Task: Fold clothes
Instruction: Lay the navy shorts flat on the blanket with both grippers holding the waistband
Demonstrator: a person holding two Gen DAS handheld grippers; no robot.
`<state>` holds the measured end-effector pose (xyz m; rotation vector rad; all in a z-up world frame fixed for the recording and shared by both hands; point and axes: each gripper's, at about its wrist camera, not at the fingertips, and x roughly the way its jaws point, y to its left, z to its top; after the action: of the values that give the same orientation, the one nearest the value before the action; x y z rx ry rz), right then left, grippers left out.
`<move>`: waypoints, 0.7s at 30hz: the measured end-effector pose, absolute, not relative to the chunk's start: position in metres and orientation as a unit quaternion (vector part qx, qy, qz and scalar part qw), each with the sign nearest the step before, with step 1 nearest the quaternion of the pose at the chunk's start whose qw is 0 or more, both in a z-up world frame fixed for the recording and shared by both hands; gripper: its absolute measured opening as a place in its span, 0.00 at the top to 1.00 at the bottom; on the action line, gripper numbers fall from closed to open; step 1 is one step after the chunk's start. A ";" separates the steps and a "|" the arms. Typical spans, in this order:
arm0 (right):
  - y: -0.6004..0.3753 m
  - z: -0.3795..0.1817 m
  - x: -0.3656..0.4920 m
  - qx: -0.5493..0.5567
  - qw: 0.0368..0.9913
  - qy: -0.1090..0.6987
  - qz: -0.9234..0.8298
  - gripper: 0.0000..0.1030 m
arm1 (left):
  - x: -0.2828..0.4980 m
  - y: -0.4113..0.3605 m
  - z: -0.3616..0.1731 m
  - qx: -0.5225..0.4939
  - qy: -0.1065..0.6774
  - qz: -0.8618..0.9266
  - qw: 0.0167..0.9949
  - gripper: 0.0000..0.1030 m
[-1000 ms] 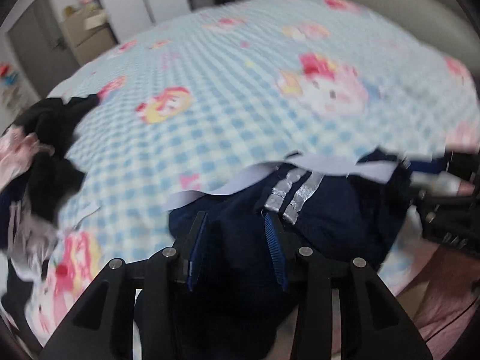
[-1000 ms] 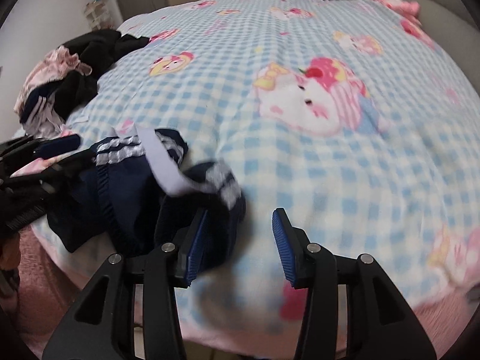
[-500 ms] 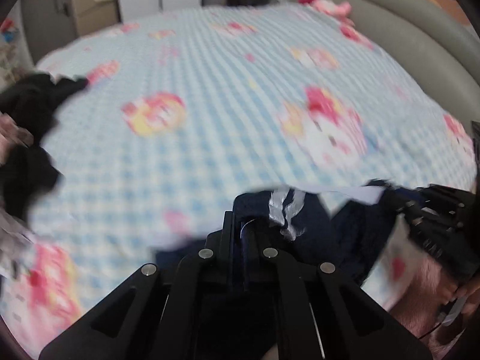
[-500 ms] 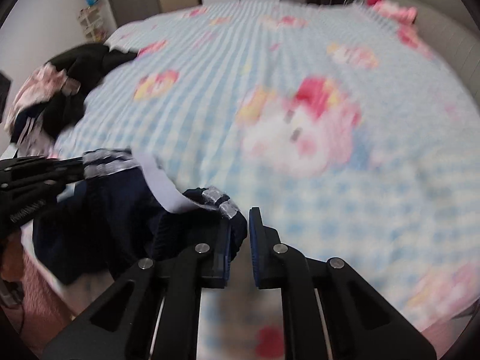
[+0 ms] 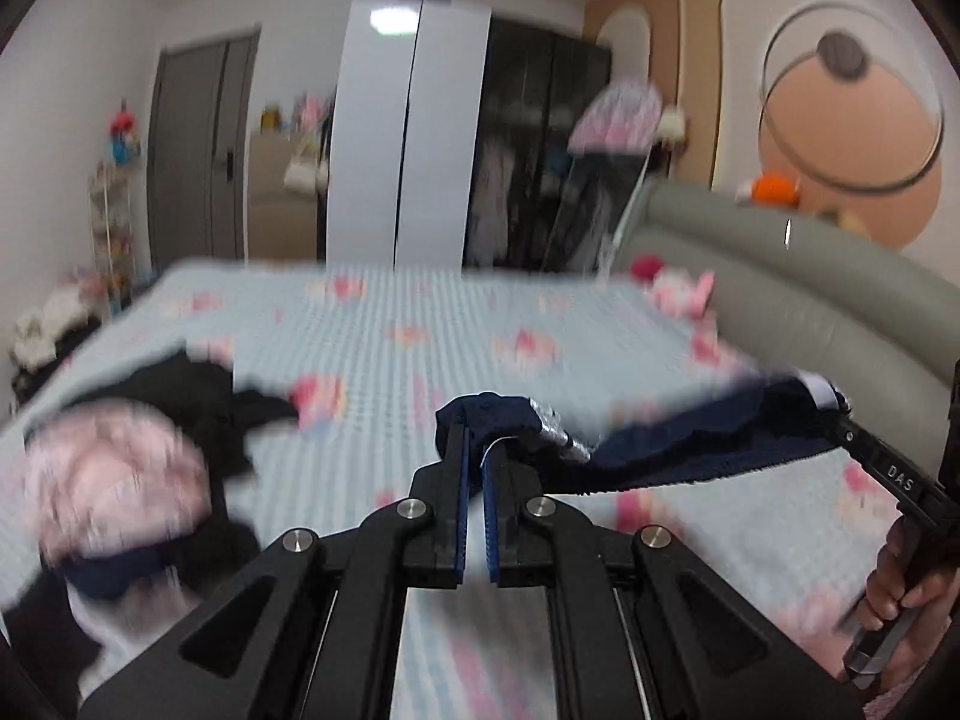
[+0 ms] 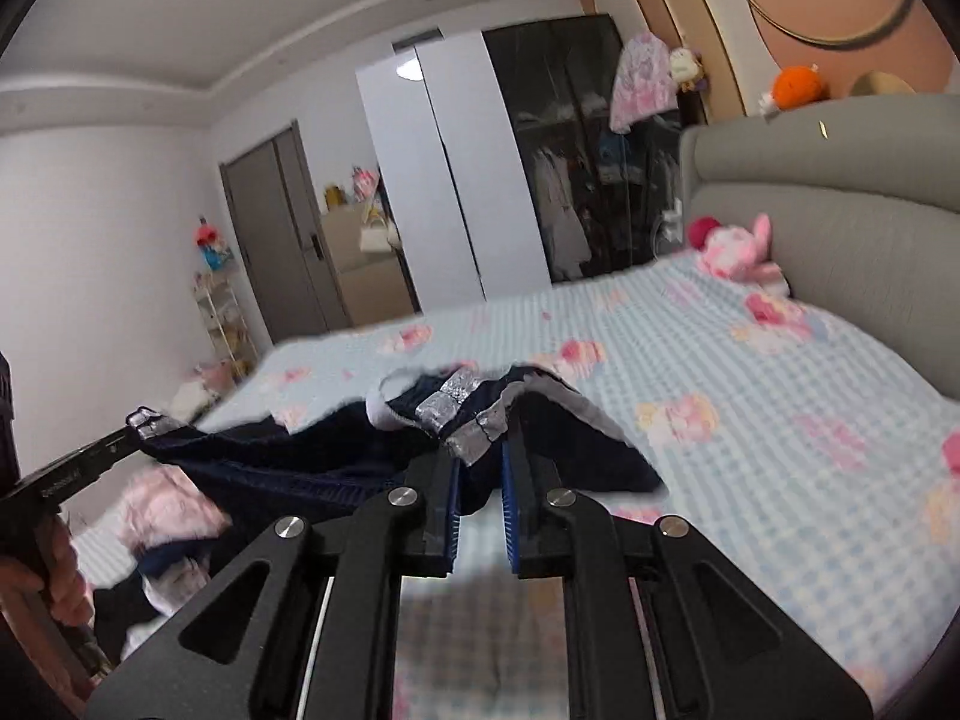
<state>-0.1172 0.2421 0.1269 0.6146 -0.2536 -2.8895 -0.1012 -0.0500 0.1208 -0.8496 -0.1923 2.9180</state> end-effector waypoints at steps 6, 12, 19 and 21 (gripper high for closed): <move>0.232 -0.050 -0.128 0.424 0.070 -0.068 -0.900 0.90 | -0.113 -0.060 -0.069 -0.467 -0.124 0.875 0.030 0.96; 0.234 -0.112 -0.123 0.486 0.071 -0.058 -0.869 0.89 | -0.102 -0.068 -0.121 -0.501 -0.154 0.851 0.045 0.95; 0.239 -0.082 -0.098 0.453 0.130 -0.066 -0.880 0.72 | -0.074 -0.080 -0.096 -0.458 -0.159 0.872 0.072 0.78; 0.240 -0.074 -0.091 0.442 0.143 -0.069 -0.883 0.61 | -0.073 -0.076 -0.085 -0.447 -0.155 0.877 0.082 0.67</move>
<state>-0.0914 0.2404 -0.0742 1.2744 -0.1992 -2.5460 -0.0732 -0.0764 -0.0849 -1.3346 -0.4632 2.6205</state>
